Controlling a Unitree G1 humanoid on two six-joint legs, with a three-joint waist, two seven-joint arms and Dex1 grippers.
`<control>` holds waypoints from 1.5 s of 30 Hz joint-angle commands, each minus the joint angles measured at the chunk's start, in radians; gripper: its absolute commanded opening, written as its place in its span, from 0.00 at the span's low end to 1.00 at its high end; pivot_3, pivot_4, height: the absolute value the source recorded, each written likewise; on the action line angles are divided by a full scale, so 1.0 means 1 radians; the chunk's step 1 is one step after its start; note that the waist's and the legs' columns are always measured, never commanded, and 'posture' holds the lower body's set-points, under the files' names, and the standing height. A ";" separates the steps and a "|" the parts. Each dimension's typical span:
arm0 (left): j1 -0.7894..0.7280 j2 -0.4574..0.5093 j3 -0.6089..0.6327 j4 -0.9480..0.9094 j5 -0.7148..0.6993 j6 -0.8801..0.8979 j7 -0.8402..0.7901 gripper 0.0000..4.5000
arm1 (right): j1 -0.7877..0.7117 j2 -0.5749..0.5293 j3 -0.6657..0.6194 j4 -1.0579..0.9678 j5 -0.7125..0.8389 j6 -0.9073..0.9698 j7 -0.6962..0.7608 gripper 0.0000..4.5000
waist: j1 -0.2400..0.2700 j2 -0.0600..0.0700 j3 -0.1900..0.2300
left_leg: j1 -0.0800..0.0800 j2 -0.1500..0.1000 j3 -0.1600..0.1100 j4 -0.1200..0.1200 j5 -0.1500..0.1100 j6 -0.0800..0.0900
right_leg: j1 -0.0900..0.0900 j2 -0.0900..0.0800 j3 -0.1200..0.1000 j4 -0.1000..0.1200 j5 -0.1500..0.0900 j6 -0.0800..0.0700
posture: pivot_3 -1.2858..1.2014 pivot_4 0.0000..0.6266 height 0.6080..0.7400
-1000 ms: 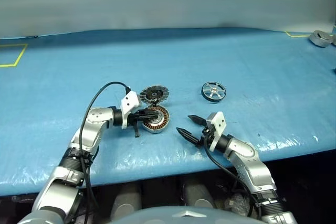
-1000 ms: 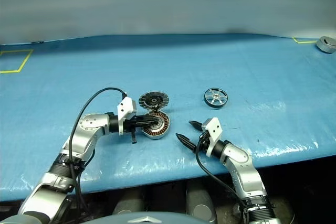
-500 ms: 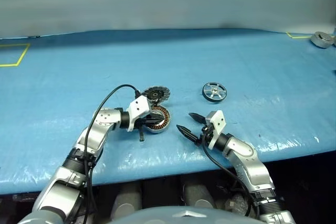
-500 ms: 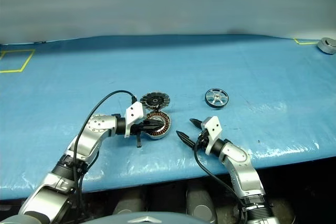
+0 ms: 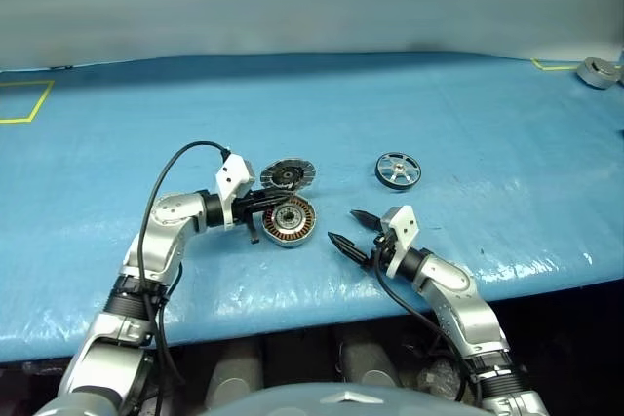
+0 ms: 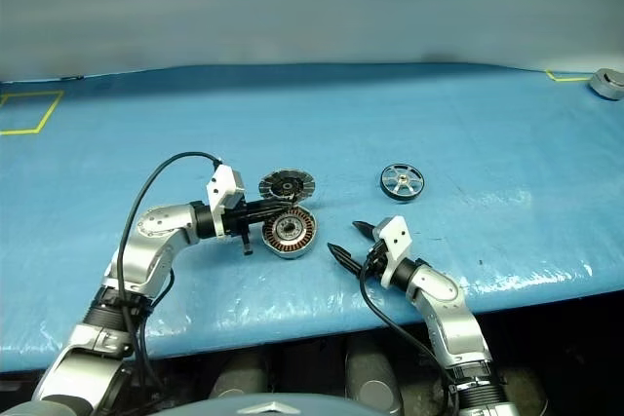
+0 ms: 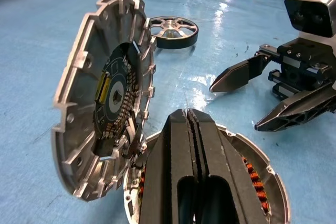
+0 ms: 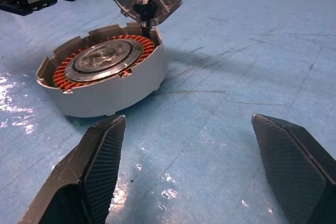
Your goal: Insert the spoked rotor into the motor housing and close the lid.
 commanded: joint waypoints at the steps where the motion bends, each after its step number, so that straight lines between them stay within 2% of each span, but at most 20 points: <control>1: 0.001 0.014 -0.033 -0.031 0.015 0.006 -0.023 0.01 | -0.012 -0.001 -0.001 -0.012 0.001 -0.024 0.006 0.90 | 0.000 0.000 0.000 | 0.000 0.000 0.000 0.000 0.000 0.000 | 0.000 0.000 0.000 0.000 0.000 0.000 | 0.52 0.24 1.00; 6: 0.013 0.031 -0.085 -0.019 0.052 0.010 -0.039 0.01 | -0.009 -0.001 -0.002 -0.011 0.001 -0.026 0.004 0.90 | -0.001 0.000 0.000 | 0.000 0.000 0.000 0.000 0.000 0.000 | 0.000 0.000 0.000 0.000 0.000 0.000 | 0.52 0.24 1.00; 11: 0.006 0.080 -0.145 0.035 0.169 0.000 -0.014 0.01 | -0.007 -0.003 -0.003 -0.012 0.001 -0.025 0.003 0.90 | 0.000 0.000 0.000 | 0.001 0.000 0.000 0.000 0.000 0.000 | 0.000 0.000 0.000 0.000 0.000 0.000 | 0.52 0.24 1.00; 22: 0.014 0.056 -0.092 0.009 0.095 0.000 -0.017 0.01 | -0.007 -0.003 0.000 -0.004 -0.007 -0.033 0.002 0.90 | 0.000 0.000 0.000 | 0.002 0.000 0.000 0.000 0.000 0.000 | 0.002 0.000 0.001 0.000 0.000 0.000 | 0.52 0.24 1.00; 27: 0.004 0.032 -0.040 -0.021 0.011 0.014 -0.040 0.01 | -0.011 -0.004 0.002 0.002 -0.010 -0.035 0.005 0.90 | 0.000 0.000 0.000 | 0.001 0.000 0.000 0.000 0.000 0.000 | 0.001 0.000 0.000 0.000 0.000 0.000 | 0.52 0.24 1.00; 45: -0.042 0.047 -0.125 0.083 0.162 -0.040 -0.034 0.01 | -0.011 -0.006 0.002 0.006 -0.014 -0.041 0.002 0.90 | 0.000 0.000 0.000 | 0.001 0.000 0.000 0.000 0.000 0.000 | 0.001 0.000 0.000 0.000 0.000 0.000 | 0.52 0.24 1.00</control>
